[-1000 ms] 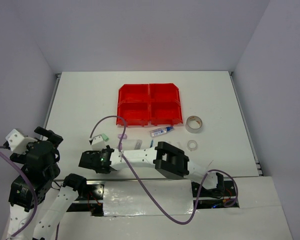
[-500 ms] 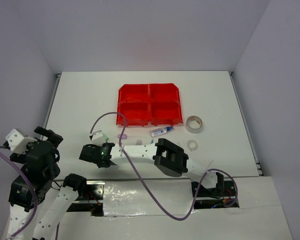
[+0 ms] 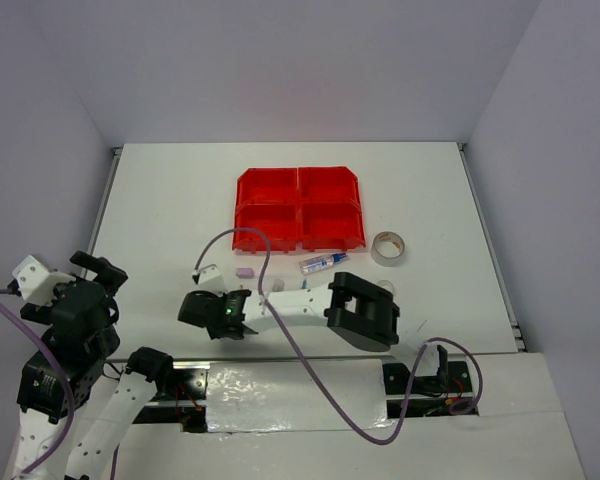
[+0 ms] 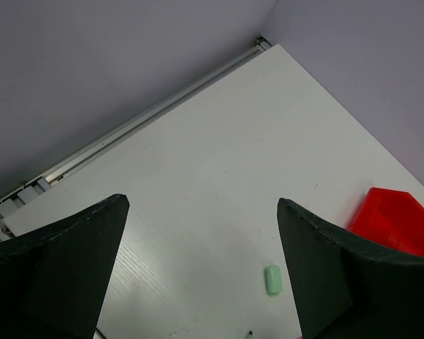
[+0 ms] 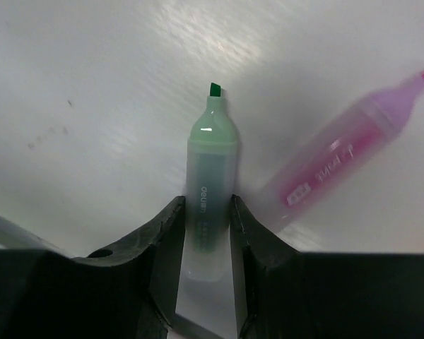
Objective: Sort the stationery into containers
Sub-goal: Pick up the pen from the center of the board, then pick up the pen cap from the center of the board.
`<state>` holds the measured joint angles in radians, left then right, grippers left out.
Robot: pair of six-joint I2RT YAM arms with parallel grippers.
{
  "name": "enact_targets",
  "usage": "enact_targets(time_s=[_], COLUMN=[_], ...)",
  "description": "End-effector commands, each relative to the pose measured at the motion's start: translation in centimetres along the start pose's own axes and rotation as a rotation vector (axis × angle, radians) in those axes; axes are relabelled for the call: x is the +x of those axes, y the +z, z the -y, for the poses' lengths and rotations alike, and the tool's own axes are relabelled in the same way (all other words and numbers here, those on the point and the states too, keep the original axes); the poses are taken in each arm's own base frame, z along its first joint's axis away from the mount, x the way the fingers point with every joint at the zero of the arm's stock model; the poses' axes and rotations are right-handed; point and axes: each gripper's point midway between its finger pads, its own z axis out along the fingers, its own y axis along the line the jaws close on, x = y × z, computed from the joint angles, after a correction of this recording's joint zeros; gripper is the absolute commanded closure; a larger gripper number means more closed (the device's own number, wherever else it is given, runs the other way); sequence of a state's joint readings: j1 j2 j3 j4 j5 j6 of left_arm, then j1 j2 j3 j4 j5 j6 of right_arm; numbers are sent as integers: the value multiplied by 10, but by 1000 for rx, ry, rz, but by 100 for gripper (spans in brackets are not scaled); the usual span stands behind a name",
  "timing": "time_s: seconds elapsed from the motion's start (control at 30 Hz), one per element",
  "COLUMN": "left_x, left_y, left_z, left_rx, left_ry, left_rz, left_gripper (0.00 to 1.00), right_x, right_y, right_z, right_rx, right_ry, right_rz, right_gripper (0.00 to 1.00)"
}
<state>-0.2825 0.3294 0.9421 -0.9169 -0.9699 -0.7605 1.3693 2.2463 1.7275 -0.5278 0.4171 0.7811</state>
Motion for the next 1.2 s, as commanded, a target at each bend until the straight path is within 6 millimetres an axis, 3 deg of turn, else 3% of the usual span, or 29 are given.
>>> enact_targets(time_s=[0.0, 0.03, 0.07, 0.1, 0.2, 0.27, 0.3, 0.33, 0.37, 0.43, 0.47, 0.5, 0.57, 0.67, 0.77, 0.97, 1.17], left_x=[-6, -3, -2, 0, 13, 17, 26, 31, 35, 59, 81, 93, 135, 179, 207, 238, 263], left_y=[-1, -1, -1, -1, -2, -1, 5, 6, 8, 16, 24, 27, 38, 50, 57, 67, 71], left_z=[6, 11, 14, 20, 55, 69, 76, 83, 88, 108, 115, 121, 128, 128, 131, 139, 128], left_rx=[34, 52, 65, 79, 198, 217, 202, 208, 205, 220, 203, 206, 158, 62, 19, 0, -95], left_ry=[-16, -5, -7, 3, 15, 13, 38, 30, 28, 35, 71, 81, 118, 145, 151, 156, 211], left_rz=[18, 3, -11, -30, -127, -165, -200, -228, -250, -333, -390, -427, -535, -638, -698, -739, -777], left_gripper=[1, 1, 1, 1, 1, 1, 1, 1, 1, 1, 1, 1, 1, 0, 3, 8, 11], right_x=[-30, -37, -58, -68, -95, -99, -93, -104, -105, -103, -91, -97, -88, -74, -60, -38, -32], right_y=[-43, -52, -79, -91, -144, -161, -162, -184, -190, -207, -203, -221, -229, -229, -239, -227, -213], right_z=[-19, -17, -19, -16, 3, 16, 27, 38, 47, 76, 91, 104, 129, 159, 180, 188, 185], right_rx=[-176, -195, -231, -238, -295, -313, -315, -341, -343, -323, -289, -291, -265, -197, -181, -165, -158], right_ry=[14, 13, 12, 17, 49, 66, 71, 103, 113, 126, 104, 96, 78, 73, 78, 35, -1], right_rz=[98, 132, 188, 224, 343, 380, 382, 421, 429, 461, 447, 490, 498, 482, 473, 411, 383], right_gripper=[100, 100, 100, 100, 100, 100, 100, 100, 100, 100, 100, 100, 100, 100, 100, 100, 100])
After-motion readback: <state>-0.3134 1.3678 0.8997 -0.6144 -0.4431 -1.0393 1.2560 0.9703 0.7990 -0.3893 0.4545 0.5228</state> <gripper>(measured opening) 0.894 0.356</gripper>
